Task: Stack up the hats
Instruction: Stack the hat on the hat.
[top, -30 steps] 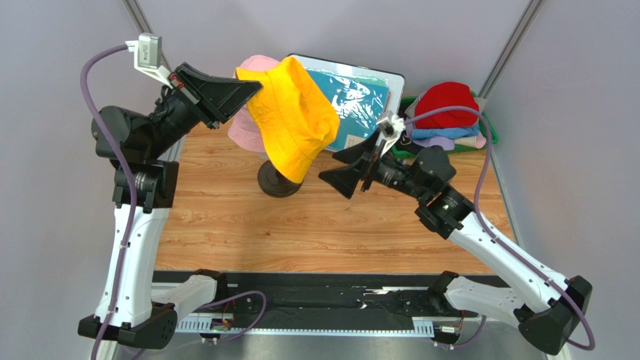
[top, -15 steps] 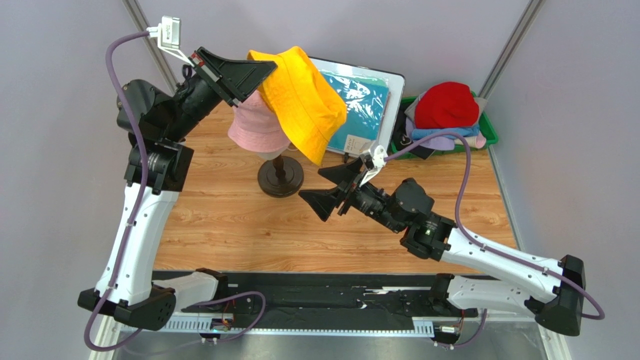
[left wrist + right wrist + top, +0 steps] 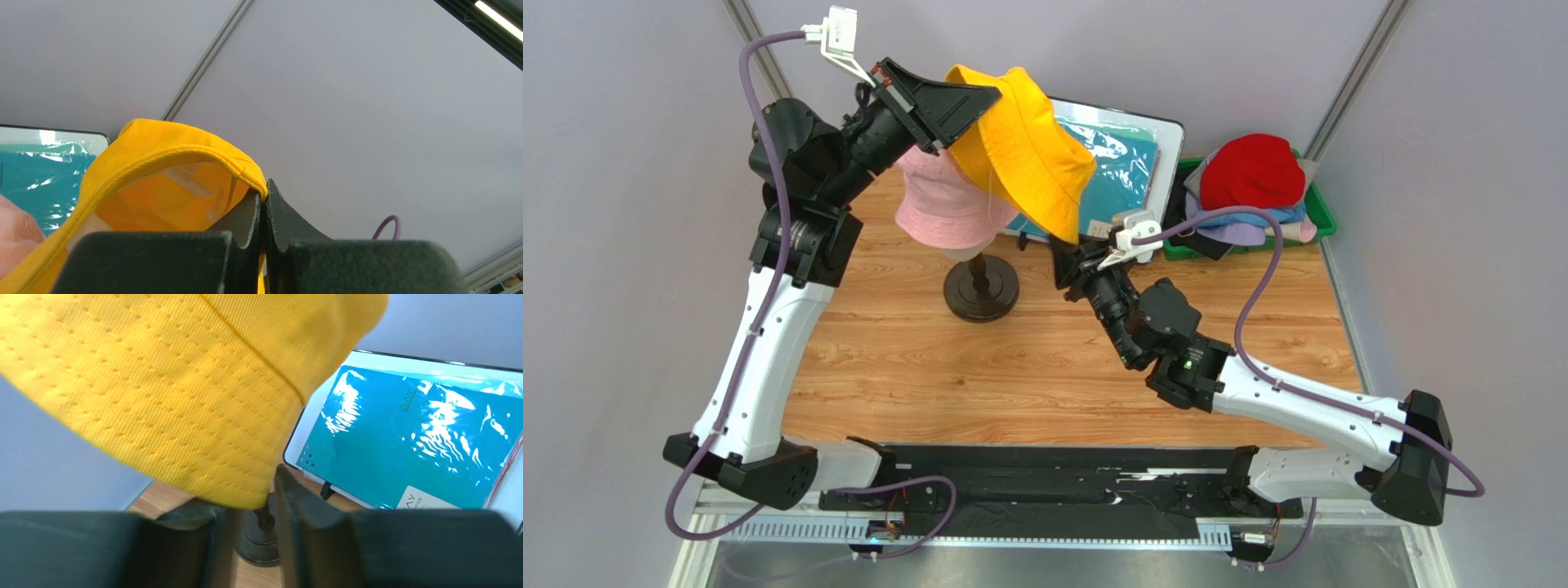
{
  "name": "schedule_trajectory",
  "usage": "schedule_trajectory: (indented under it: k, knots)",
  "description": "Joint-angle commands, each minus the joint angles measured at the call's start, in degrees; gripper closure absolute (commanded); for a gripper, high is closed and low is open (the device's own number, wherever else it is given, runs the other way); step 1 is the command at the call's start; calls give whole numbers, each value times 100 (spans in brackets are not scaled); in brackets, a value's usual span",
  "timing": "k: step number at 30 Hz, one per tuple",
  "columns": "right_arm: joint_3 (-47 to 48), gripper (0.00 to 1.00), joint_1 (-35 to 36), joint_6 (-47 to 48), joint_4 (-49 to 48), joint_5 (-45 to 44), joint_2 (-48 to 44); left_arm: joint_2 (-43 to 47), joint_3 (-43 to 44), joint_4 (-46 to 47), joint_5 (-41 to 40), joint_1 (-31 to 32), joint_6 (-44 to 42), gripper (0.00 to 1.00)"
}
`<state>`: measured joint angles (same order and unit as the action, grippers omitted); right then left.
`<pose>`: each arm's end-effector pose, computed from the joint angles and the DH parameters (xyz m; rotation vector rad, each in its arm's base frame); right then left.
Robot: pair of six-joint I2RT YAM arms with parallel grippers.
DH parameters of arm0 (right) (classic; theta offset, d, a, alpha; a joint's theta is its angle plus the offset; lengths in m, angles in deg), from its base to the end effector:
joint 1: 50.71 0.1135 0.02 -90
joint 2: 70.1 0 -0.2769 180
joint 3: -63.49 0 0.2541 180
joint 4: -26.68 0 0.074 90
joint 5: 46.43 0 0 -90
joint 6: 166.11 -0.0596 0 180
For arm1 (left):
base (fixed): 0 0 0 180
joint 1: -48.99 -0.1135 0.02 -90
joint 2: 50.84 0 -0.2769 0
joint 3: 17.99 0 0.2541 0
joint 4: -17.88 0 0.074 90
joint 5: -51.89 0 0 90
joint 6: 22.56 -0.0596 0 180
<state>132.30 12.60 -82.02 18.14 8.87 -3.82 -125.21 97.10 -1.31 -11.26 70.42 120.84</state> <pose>0.1575 0.2378 0.4018 -0.1981 1.4239 0.5816 0.2287 -0.1187 0.5926 0.0798 1.3649 -1.3966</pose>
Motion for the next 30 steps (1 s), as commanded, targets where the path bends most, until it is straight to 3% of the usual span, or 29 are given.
schedule_trajectory:
  k: [1,3,4,12,17,22,30]
  knots:
    - [434,79,24,826,-802,-942,139,-200,570,-34,135,37,-102,100]
    - [522,97,32,1300,-944,-1126,280,-419,842,-114,259,37,-94,100]
    - [644,100,24,1486,-1058,-1214,315,-499,939,-114,407,37,-102,100]
    - [1374,100,-160,3025,-1841,-1549,920,-1798,2791,-1106,1129,-86,-814,100]
    - [1910,100,-310,3753,-2157,-1313,1457,-2038,2927,-1142,1401,-691,-867,100]
    - [2358,100,-381,4027,-2227,-900,2010,-1635,2076,-775,1473,-1246,-937,100]
    - [2395,100,-328,4124,-2430,-564,2389,-528,-16,43,1516,-2247,-683,100]
